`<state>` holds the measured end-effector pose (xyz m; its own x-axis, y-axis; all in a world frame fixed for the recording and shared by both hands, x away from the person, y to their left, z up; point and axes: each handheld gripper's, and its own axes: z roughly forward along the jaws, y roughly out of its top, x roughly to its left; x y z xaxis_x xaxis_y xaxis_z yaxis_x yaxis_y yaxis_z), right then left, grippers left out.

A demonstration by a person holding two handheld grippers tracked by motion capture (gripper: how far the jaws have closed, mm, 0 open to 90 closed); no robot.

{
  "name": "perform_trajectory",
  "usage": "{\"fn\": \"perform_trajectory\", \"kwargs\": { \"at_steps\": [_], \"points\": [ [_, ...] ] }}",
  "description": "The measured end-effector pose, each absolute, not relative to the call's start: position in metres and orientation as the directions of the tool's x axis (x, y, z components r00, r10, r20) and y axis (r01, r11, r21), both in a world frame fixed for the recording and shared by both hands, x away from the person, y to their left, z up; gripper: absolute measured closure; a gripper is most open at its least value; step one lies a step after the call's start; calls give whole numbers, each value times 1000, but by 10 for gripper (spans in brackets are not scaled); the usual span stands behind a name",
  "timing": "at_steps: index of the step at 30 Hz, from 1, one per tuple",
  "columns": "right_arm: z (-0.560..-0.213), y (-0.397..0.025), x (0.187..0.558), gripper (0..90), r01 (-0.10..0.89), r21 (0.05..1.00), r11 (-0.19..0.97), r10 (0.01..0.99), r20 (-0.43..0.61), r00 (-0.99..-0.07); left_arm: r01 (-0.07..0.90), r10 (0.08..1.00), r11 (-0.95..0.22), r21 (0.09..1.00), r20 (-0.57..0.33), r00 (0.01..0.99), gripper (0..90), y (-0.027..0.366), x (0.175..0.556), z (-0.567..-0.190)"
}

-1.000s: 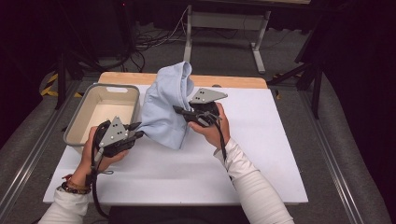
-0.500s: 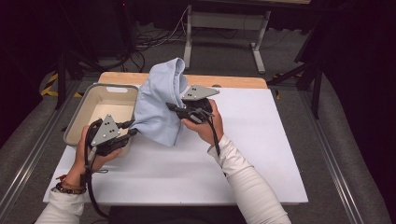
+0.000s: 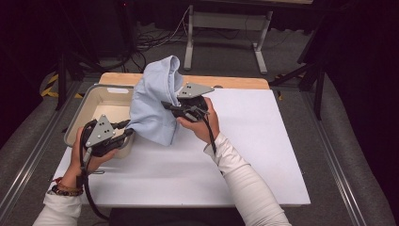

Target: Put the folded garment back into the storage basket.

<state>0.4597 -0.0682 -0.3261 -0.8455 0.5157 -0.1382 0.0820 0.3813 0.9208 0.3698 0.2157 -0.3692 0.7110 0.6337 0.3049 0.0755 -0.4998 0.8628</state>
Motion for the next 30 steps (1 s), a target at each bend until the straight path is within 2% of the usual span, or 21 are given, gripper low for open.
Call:
{"fn": "perform_trajectory", "kwargs": {
  "at_steps": [30],
  "points": [
    [-324,-41,469,722,56,925,376,487,-146,-861,87,674,-501,861,325,663,713,238,365,-365]
  ]
}}
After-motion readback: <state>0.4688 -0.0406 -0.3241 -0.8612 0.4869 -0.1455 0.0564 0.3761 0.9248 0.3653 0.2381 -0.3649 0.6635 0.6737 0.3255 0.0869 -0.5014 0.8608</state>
